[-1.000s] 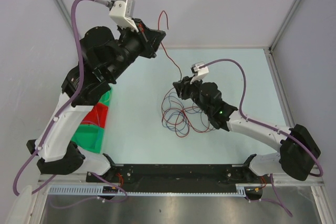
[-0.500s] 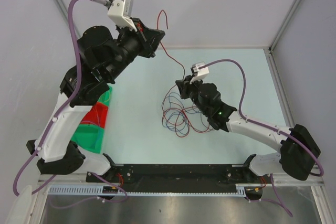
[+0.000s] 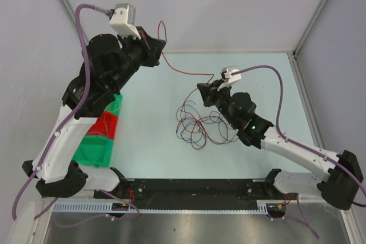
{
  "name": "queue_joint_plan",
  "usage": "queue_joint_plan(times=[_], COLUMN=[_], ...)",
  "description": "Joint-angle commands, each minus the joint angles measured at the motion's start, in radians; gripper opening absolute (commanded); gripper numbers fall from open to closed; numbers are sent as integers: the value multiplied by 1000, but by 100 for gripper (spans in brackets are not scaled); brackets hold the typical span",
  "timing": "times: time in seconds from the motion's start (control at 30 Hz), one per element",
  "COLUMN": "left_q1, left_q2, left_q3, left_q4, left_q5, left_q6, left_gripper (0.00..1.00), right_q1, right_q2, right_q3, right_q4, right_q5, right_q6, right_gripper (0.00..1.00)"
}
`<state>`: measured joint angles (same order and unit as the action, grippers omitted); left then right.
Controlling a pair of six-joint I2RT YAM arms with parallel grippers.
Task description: Untangle the cables
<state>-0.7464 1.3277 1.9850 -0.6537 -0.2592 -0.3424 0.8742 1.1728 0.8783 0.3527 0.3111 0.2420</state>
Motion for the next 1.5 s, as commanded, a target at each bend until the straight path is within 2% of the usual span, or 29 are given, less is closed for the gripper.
queue_joint_plan(times=[0.0,0.13,0.17,0.27,0.47,0.67,0.83,0.93,0.97,1.0,1.07,1.1,1.2,1.37,1.47], left_q1=[61,120,124,124,125,124,124,124,124,124,124,124,124,124,124], left_q2=[-110,-143,-189,-251,-142,-55,-38,-1,4,1,-30,-42,-74,-178,-229], left_q3=[-201,-427,-575,-823,-881,-900,-927,-885,-871,-861,-839,-825,-738,-586,-520], left_q4=[35,52,148,300,287,255,287,247,232,220,192,168,36,-122,-171], left_q5=[-51,13,88,202,252,216,210,216,219,219,221,210,129,19,-40], left_q6=[-50,-159,-176,-225,-225,-196,-199,-184,-176,-152,-118,-83,-43,3,37], left_gripper=[0,0,0,0,0,0,0,1,4,20,44,63,83,80,85], right_q1=[-7,-23,-30,-63,-70,-90,-187,-213,-213,-213,-213,-213,-210,-201,-195], right_q2=[-131,-216,-225,-257,-245,-254,-213,-171,-162,-145,-131,-125,-119,-102,-104], right_q3=[45,48,59,91,154,201,252,277,287,297,317,318,318,320,320], right_q4=[-32,-52,-58,-84,-104,-126,-129,-130,-145,-187,-228,-263,-320,-394,-415], right_q5=[19,2,3,-36,-118,-194,-406,-486,-487,-484,-477,-466,-437,-391,-369], right_q6=[8,48,55,100,186,275,463,502,496,487,461,453,421,379,364], right_gripper=[0,0,0,0,0,0,0,0,0,0,0,0,0,0,0])
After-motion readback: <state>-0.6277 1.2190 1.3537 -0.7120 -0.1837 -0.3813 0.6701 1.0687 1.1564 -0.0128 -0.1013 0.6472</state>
